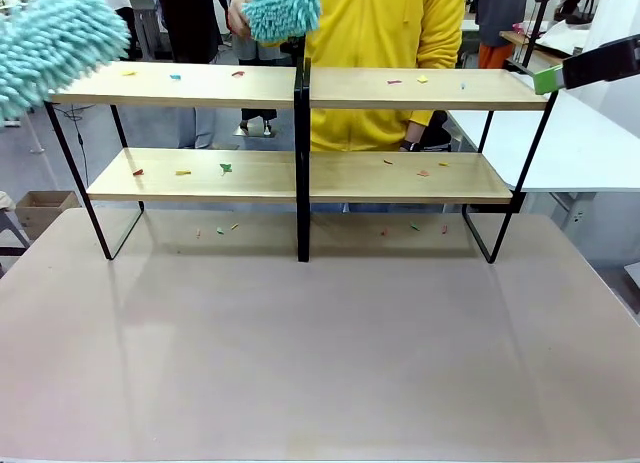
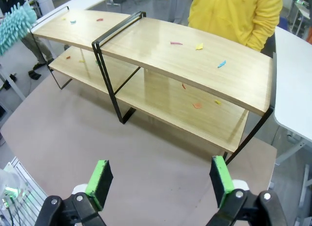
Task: Clean the shelves.
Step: Clean a randomly selected level of the Shelf with the Duster.
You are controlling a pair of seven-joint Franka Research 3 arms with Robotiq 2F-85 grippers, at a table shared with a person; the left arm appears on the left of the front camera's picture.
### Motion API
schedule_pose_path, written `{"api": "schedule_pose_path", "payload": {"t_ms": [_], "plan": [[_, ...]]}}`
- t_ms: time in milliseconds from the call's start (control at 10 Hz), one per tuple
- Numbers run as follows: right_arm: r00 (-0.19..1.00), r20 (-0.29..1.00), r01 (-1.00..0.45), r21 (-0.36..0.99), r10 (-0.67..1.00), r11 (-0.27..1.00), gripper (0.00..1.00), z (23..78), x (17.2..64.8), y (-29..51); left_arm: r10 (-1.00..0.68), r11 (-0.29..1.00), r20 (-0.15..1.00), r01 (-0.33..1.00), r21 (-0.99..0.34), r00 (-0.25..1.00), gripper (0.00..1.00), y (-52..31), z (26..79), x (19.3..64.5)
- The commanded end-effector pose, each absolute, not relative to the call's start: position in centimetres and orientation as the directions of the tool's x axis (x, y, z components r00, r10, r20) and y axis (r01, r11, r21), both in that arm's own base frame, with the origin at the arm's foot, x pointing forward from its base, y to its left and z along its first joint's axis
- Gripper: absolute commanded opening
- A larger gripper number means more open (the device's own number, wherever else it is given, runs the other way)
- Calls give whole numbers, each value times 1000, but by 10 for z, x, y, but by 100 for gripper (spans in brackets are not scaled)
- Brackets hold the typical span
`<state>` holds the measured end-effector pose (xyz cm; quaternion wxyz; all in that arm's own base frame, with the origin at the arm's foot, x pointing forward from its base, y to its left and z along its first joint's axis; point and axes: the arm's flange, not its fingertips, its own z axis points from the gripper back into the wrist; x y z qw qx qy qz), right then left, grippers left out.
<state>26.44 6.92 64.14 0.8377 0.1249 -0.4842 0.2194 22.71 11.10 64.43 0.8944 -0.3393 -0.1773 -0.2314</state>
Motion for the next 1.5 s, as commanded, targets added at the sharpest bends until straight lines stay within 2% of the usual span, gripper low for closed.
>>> {"api": "schedule_pose_path", "payload": {"t_ms": [0,100,200,300,400,500,700,800,1000,1100,1300,1400], "plan": [[435,867,-489,2,241,873,100,642,265,68,-468,575,483,670,-470,740,12,84,636,200],[435,867,-489,2,241,873,100,642,265,68,-580,500,499,765,-406,643,12,68,635,189],[435,867,-489,2,241,873,100,642,265,68,-696,399,465,834,-381,546,12,51,633,178],[435,867,-489,2,241,873,100,642,265,68,-879,176,373,929,-325,297,12,30,625,159],[435,867,-489,2,241,873,100,642,265,68,-958,25,271,968,-251,95,12,24,614,148],[435,867,-489,2,241,873,100,642,265,68,-969,-29,244,954,-297,46,12,33,615,149],[435,867,-489,2,241,873,100,642,265,68,-885,63,423,949,-309,196,12,94,634,154],[435,867,-489,2,241,873,100,642,265,68,-800,182,510,938,-296,316,12,134,640,157],[435,867,-489,2,241,873,100,642,265,68,-514,453,626,805,-383,587,12,229,643,151],[435,867,-489,2,241,873,100,642,265,68,-356,525,661,726,-444,661,12,263,638,144],[435,867,-489,2,241,873,100,642,265,68,-185,543,700,666,-512,689,12,298,624,129],[435,867,-489,2,241,873,100,642,265,68,-194,497,715,696,-518,671,12,307,617,123]]}}
